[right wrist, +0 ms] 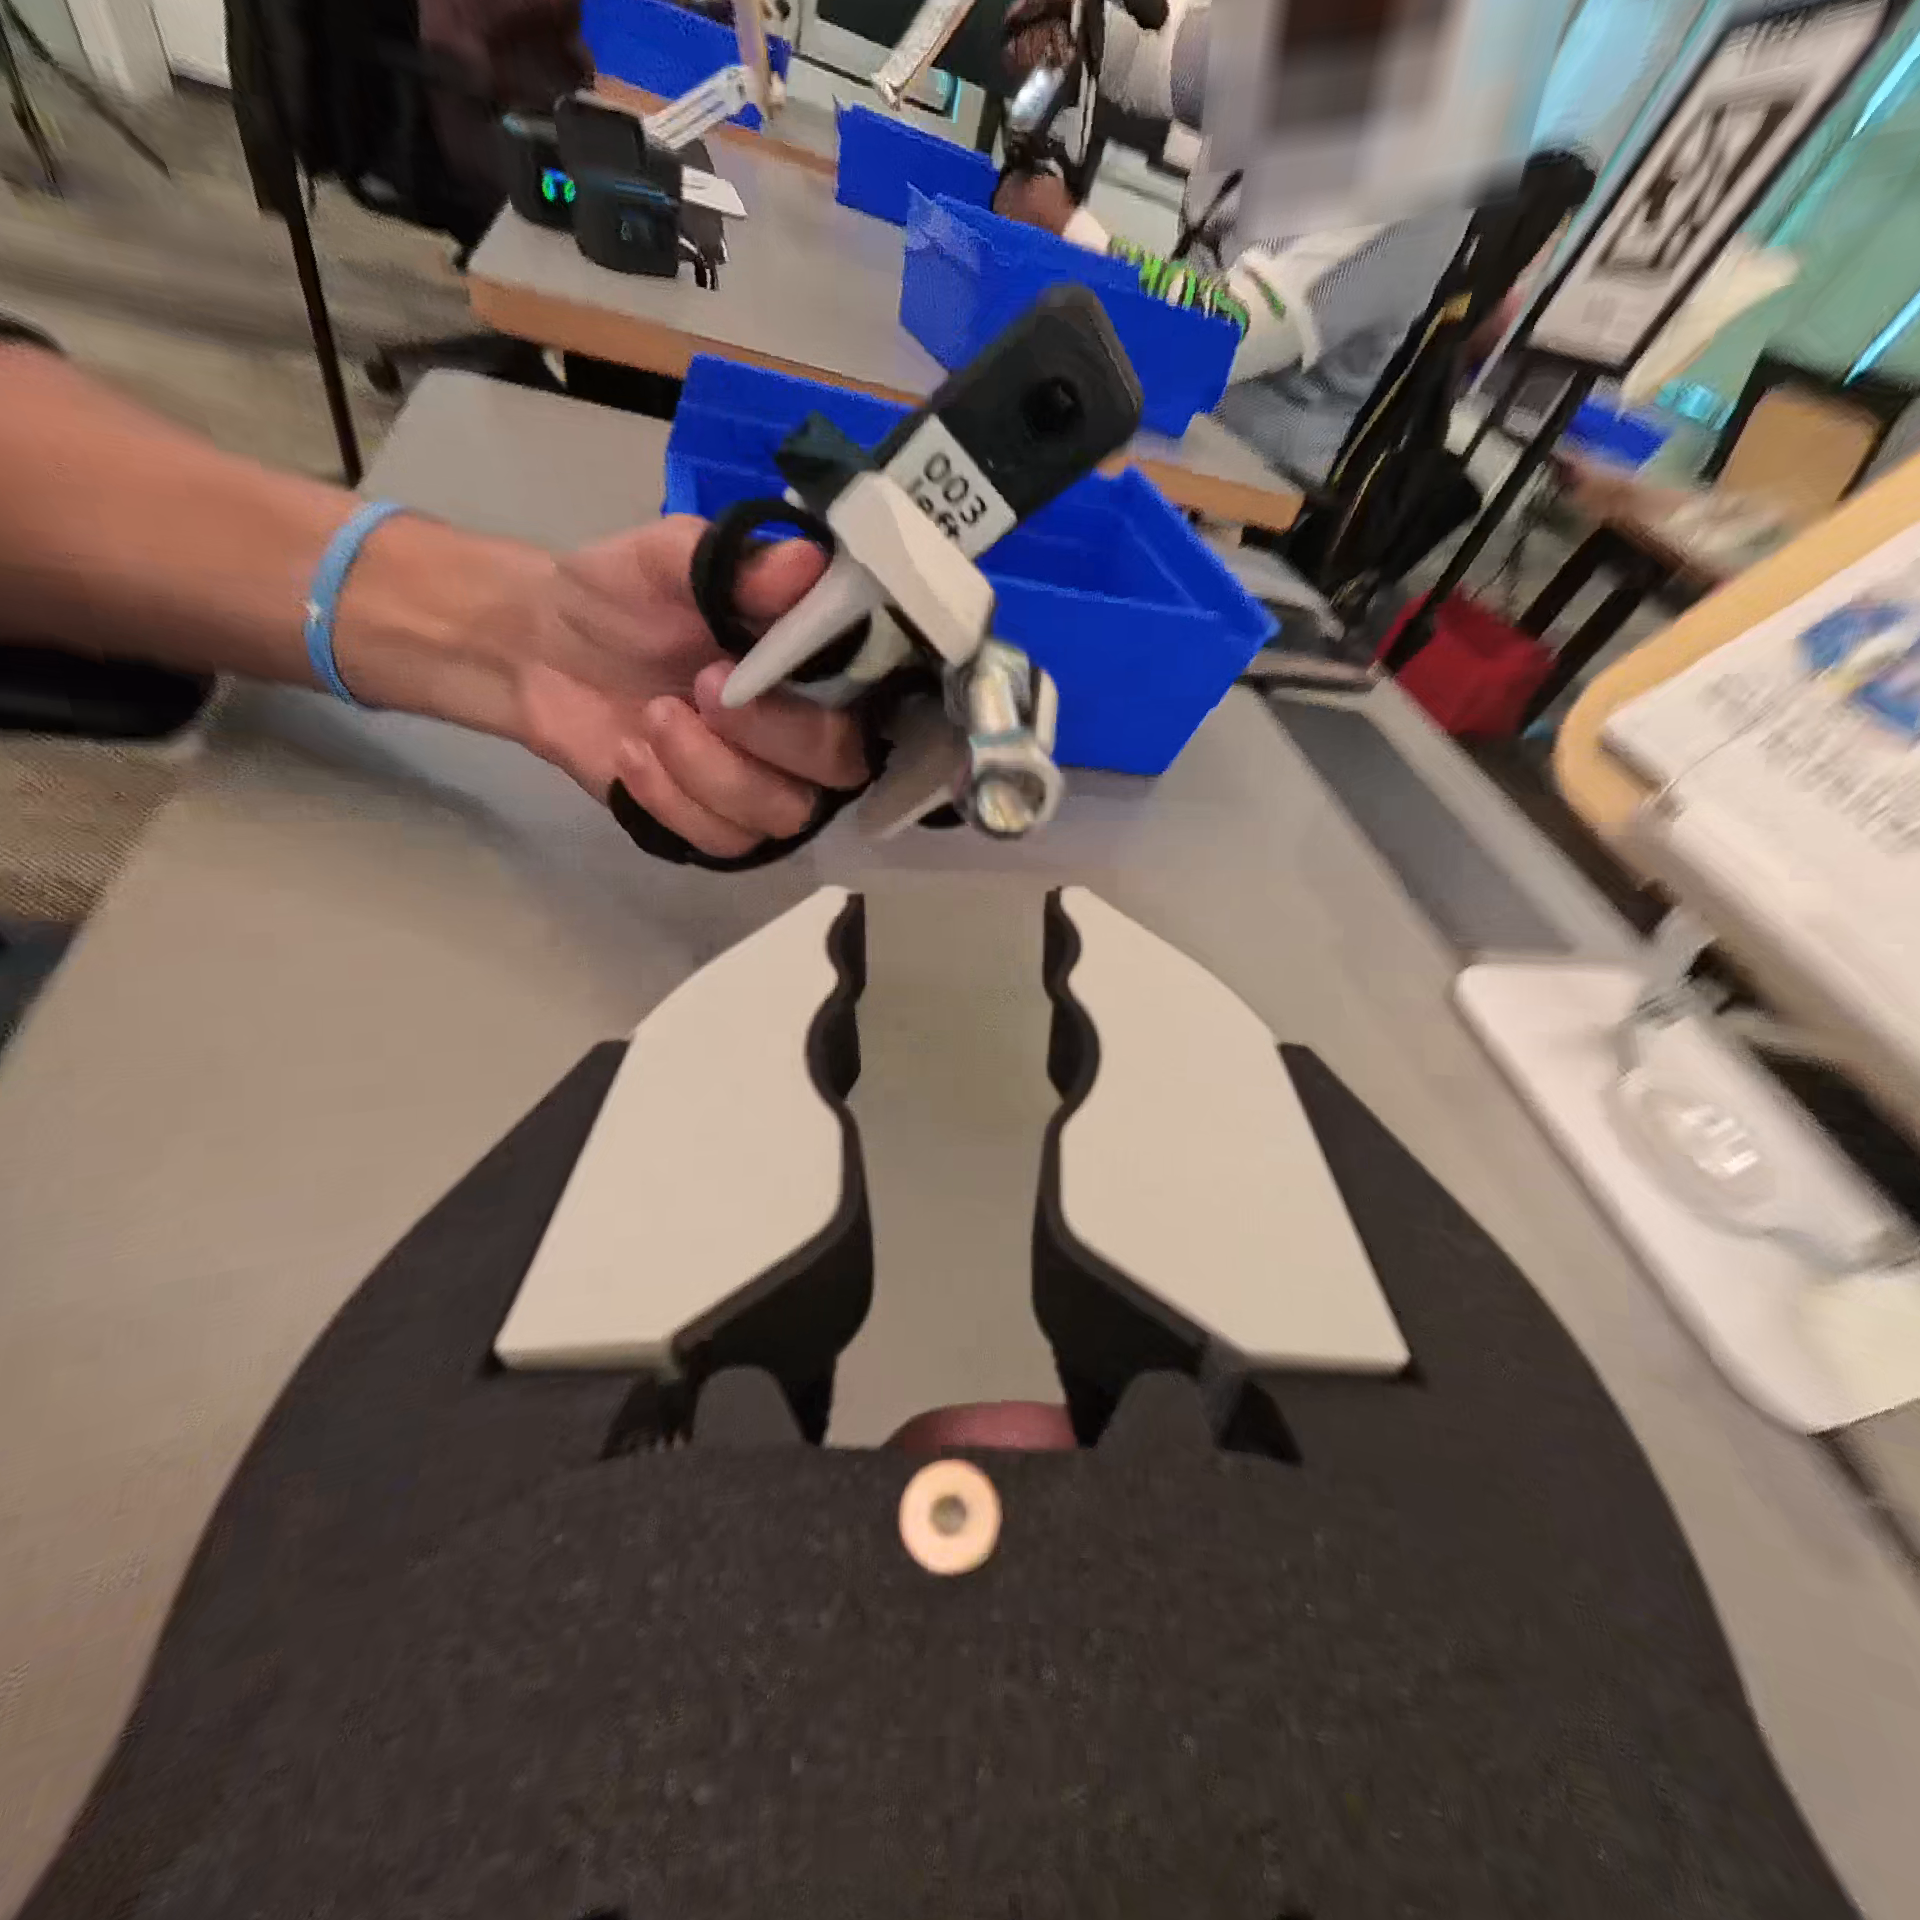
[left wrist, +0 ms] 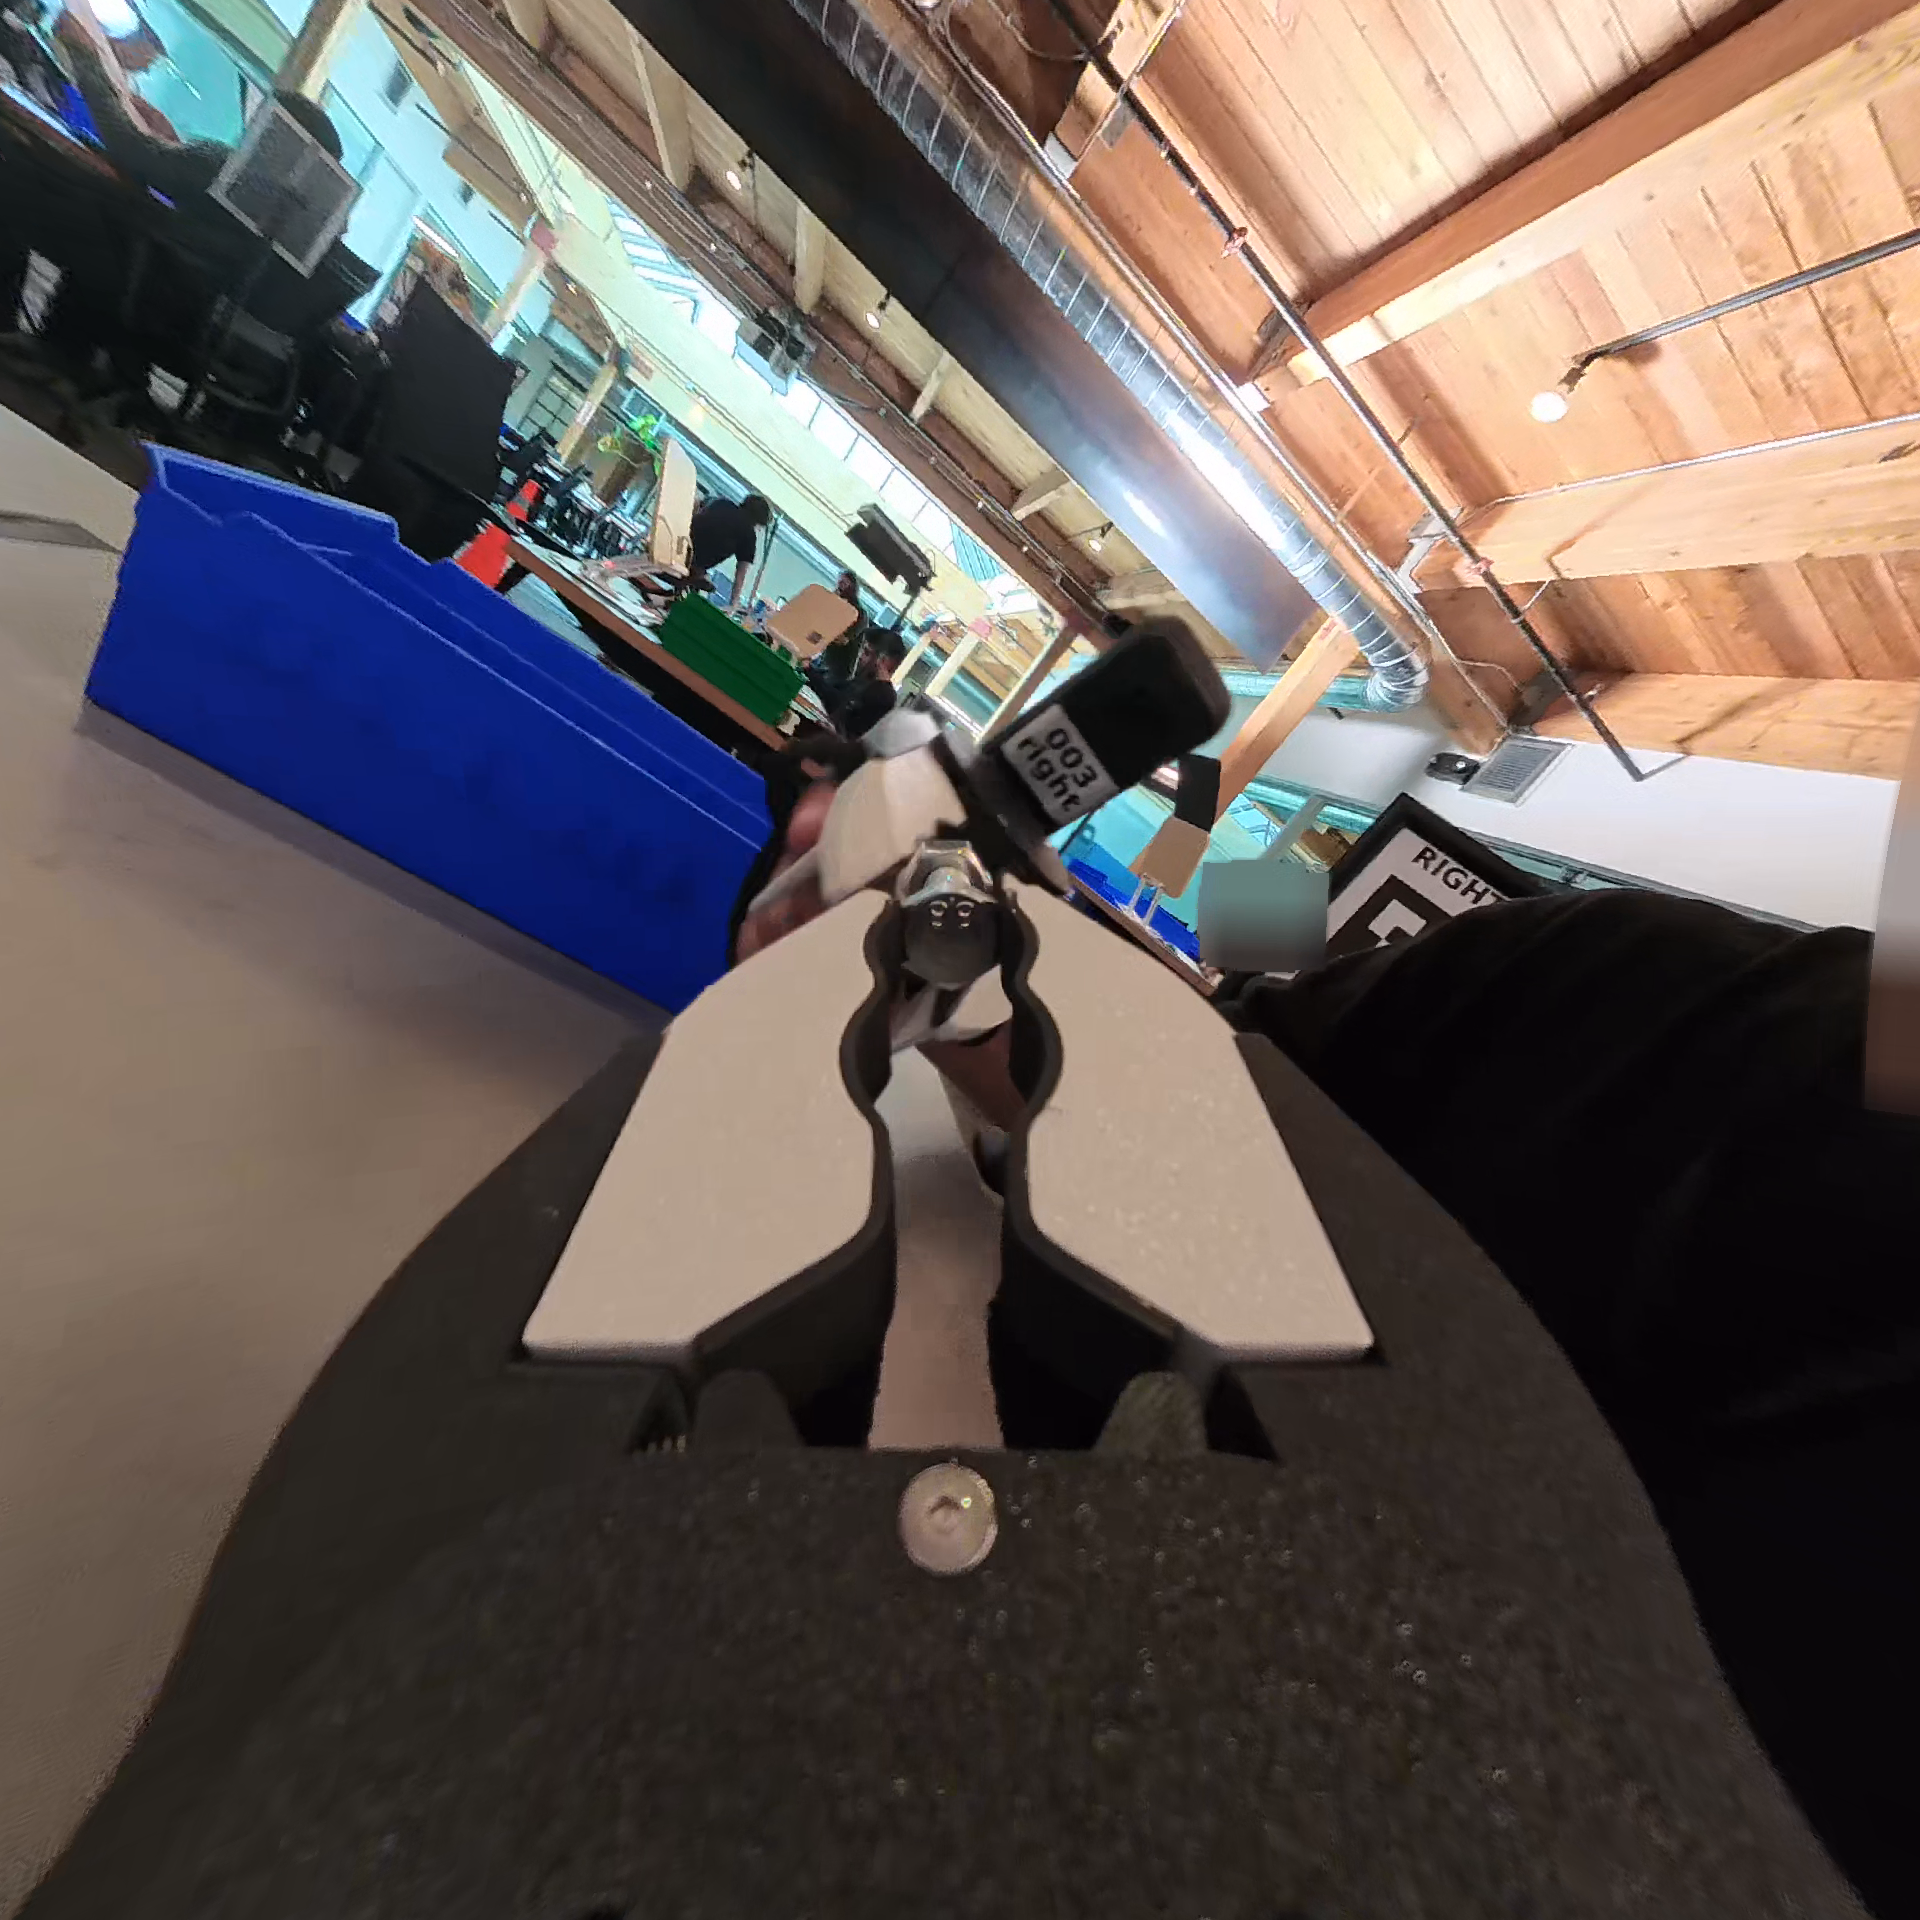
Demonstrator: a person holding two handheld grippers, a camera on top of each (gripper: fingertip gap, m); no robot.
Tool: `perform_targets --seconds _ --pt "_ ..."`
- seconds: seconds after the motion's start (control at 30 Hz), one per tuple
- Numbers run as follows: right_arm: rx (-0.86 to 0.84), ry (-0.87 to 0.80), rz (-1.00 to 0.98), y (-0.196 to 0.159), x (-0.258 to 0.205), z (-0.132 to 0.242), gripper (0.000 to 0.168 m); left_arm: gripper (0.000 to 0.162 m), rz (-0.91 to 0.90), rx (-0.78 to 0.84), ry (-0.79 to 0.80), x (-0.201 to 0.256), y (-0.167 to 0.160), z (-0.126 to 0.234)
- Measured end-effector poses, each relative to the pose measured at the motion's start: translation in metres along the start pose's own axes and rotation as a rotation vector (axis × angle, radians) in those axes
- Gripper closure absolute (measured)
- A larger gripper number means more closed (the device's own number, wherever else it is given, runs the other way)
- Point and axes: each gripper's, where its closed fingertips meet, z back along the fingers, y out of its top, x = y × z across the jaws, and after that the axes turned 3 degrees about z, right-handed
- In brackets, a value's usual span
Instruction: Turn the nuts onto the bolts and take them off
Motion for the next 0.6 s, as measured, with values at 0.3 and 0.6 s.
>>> perform_targets --seconds 0.3,0.6 --pt "-0.028 0.017 0.354 0.016 -0.003 0.010 0.133 0.145 0.111 -0.061 -0.109 0.005 -0.014 -0.004" --pt "-0.042 0.044 0.401 0.017 -0.009 0.004 0.150 0.145 0.124 -0.079 -0.127 0.008 -0.018 -0.009"
